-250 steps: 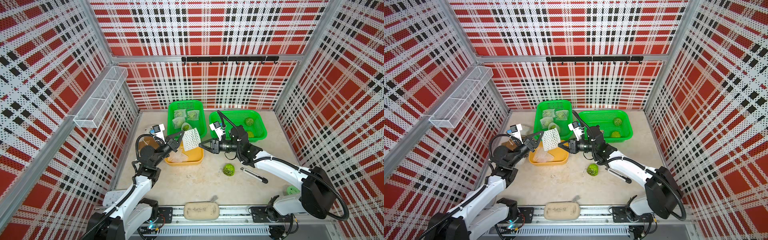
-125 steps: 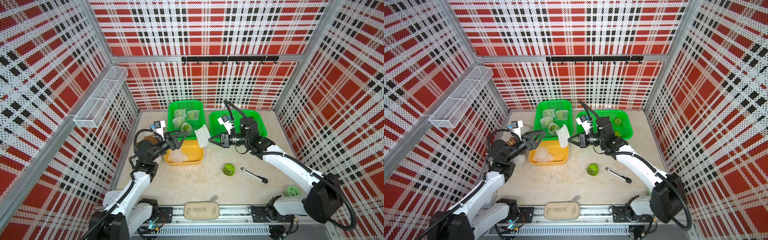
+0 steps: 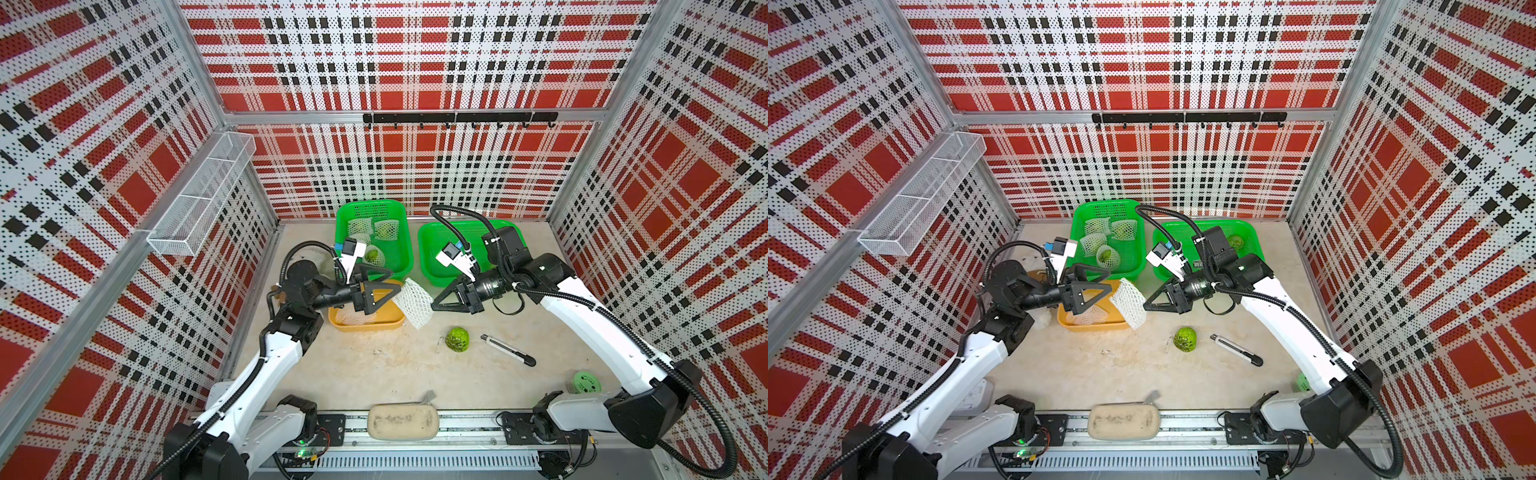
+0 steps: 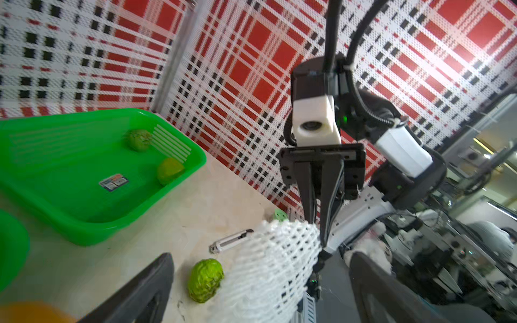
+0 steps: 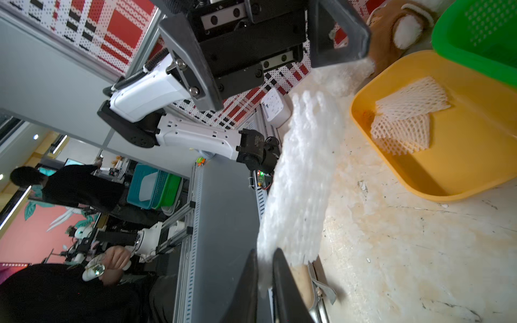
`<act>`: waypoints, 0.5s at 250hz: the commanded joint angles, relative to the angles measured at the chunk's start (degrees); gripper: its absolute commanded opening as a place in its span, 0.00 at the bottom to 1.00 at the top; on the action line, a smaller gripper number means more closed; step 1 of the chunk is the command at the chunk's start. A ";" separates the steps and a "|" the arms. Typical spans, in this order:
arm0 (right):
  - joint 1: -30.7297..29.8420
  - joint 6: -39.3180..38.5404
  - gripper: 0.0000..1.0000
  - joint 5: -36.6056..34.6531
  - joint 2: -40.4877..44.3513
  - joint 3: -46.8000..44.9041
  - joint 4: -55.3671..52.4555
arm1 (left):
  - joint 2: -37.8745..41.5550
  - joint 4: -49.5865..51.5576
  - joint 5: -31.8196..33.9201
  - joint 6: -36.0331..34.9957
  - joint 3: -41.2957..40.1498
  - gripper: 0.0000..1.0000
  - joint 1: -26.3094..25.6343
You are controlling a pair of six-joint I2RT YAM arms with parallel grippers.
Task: Sleeve custard apples in foam nets
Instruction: Open the foam net.
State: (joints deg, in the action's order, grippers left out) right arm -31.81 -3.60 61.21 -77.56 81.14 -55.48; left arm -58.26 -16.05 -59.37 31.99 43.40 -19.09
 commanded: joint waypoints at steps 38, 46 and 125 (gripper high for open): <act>-1.27 -7.86 0.14 3.92 2.70 1.47 -6.58 | -1.59 21.10 3.62 -16.78 6.63 0.99 -8.37; -1.32 -7.84 0.14 3.92 2.68 1.47 -6.57 | -1.55 22.52 4.48 -17.91 7.11 1.00 -9.05; -0.75 -6.93 0.15 0.31 1.62 3.09 -6.39 | -1.39 22.82 2.74 -17.95 7.35 0.47 -8.72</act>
State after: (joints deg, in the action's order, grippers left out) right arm -32.99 -8.43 62.41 -76.05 82.08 -61.41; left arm -60.25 4.97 -56.53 15.62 49.80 -28.51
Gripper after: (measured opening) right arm 0.145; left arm 0.490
